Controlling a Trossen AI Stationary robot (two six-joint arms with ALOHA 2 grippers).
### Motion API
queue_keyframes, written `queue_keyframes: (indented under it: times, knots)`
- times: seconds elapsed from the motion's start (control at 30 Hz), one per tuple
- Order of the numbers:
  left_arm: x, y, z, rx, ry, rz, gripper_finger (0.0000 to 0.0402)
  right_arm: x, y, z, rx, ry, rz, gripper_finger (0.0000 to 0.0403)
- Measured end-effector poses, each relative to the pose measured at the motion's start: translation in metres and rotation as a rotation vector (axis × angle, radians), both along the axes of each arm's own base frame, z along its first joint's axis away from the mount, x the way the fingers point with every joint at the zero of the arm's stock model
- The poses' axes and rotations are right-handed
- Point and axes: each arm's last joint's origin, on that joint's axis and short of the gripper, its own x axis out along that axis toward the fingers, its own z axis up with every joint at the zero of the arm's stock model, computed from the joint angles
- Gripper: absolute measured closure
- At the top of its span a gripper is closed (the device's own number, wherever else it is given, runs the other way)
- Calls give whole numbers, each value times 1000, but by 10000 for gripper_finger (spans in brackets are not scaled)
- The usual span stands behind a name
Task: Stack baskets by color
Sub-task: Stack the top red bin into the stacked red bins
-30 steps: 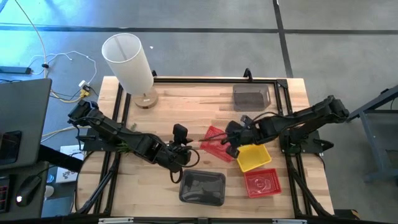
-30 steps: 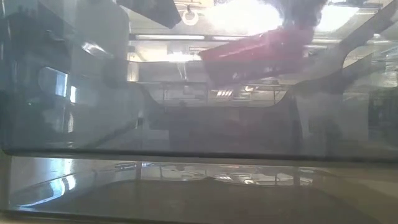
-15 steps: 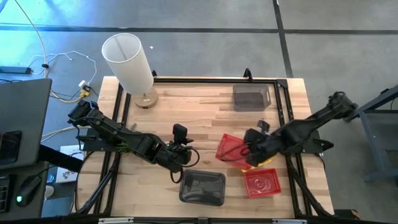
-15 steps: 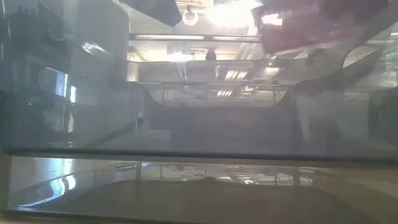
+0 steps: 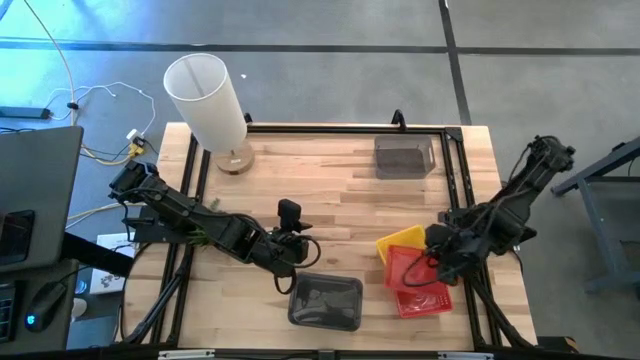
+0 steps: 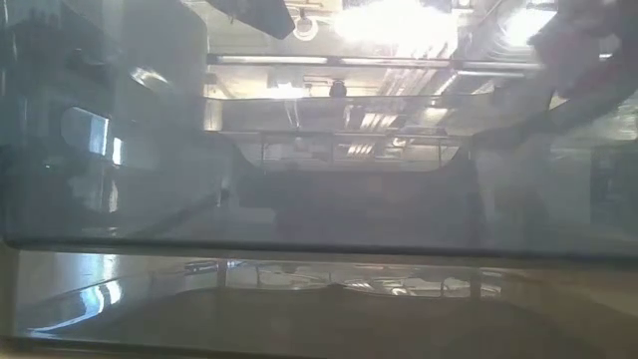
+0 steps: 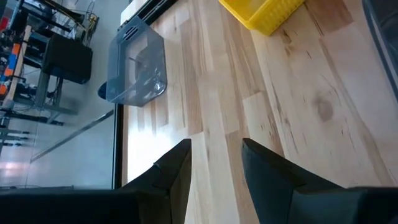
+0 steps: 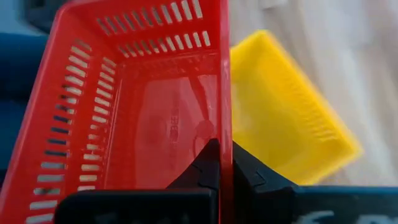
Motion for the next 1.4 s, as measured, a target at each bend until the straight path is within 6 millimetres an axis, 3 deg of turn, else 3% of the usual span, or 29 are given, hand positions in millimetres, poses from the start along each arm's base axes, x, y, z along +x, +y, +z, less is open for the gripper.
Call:
queue_keyframes:
  times: [0.4,0.6,0.93,1.4]
  knots:
    - [1,0,0,-63,-56,54,275,-30,4,-32,96,-89,191,403]
    - [2,-1,2,-105,-103,83,275,-30,5,-53,63,-93,244,403]
    - [4,1,3,-160,-157,130,275,-28,9,-62,35,-134,315,403]
    - [5,1,3,-163,-161,136,275,-26,12,-84,45,-104,266,403]
